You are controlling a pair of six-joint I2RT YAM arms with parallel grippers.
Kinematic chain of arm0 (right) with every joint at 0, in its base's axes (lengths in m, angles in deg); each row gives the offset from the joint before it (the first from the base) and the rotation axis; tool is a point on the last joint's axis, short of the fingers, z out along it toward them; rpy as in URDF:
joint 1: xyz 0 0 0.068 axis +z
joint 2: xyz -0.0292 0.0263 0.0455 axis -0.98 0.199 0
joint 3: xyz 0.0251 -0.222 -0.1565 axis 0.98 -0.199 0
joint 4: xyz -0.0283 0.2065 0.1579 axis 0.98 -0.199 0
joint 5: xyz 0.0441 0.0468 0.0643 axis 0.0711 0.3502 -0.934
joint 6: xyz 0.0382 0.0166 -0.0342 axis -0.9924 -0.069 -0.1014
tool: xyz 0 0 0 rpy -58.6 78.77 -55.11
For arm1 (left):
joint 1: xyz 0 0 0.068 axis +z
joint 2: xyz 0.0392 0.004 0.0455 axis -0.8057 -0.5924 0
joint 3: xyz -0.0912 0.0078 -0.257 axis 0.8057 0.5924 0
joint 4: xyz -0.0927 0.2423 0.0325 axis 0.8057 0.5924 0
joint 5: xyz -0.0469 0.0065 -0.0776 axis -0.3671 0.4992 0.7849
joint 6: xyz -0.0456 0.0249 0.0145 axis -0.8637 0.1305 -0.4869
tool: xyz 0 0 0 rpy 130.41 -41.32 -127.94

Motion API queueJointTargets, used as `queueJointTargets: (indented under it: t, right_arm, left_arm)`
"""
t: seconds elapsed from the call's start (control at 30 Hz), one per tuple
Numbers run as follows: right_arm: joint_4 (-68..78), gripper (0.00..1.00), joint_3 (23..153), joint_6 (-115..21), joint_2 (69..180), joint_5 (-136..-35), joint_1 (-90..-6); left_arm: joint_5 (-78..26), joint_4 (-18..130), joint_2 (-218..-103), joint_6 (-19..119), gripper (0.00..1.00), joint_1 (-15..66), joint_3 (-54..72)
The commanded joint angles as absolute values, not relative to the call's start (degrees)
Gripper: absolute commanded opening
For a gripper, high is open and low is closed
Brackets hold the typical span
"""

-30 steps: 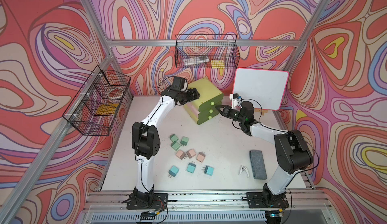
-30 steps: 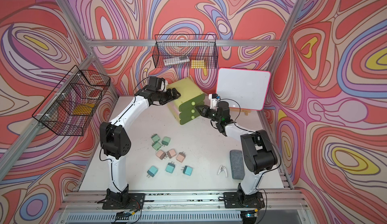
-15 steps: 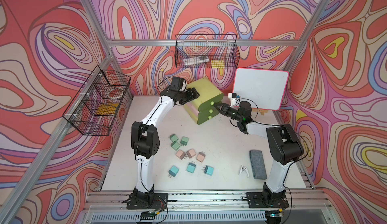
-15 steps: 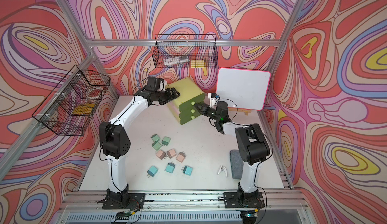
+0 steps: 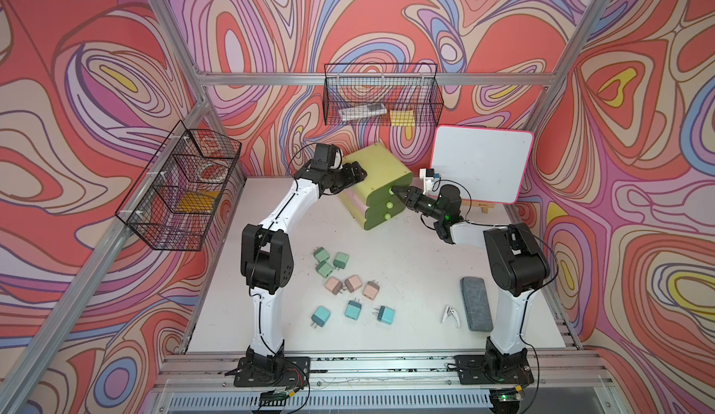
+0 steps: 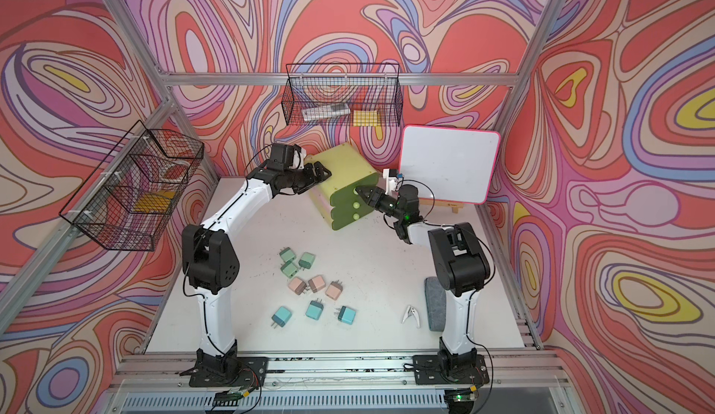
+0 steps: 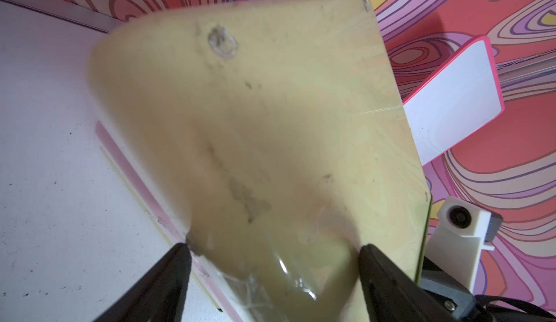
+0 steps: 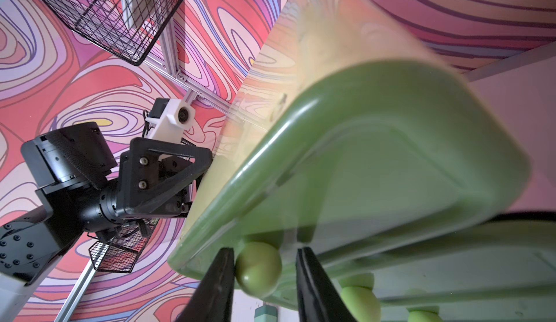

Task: Place the plugs into the drawer by color
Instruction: Open the drawer in the storage box.

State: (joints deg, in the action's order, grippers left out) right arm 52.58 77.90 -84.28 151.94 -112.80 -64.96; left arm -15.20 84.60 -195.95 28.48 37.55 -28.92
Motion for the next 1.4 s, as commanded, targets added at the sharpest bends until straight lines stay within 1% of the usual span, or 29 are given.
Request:
queueJointTargets:
  t: [0.0,0.2,0.5,1.03,1.37]
  right_arm:
    - [55.86,0.37,79.13,-86.99,154.21,-113.76,-65.07]
    - [57.18,0.43,79.67,-88.46,155.14,-114.29,-64.9]
    - [60.33,0.43,79.85,-91.26,156.68,-114.82,-64.37]
    - [61.49,0.37,81.61,-93.16,157.3,-114.95,-63.75]
    - [61.34,0.25,81.8,-93.57,157.16,-114.6,-63.67]
  left_arm:
    - [-18.81,87.74,-196.67,28.51,0.85,38.56,-26.74]
    - [-18.28,87.45,-196.48,28.22,0.84,38.56,-26.17]
    - [-17.55,86.91,-196.2,27.98,0.84,38.47,-25.38]
    - [-17.07,86.74,-196.02,28.23,0.83,37.97,-24.92]
    - [-17.71,87.33,-196.24,28.86,0.82,37.68,-25.1]
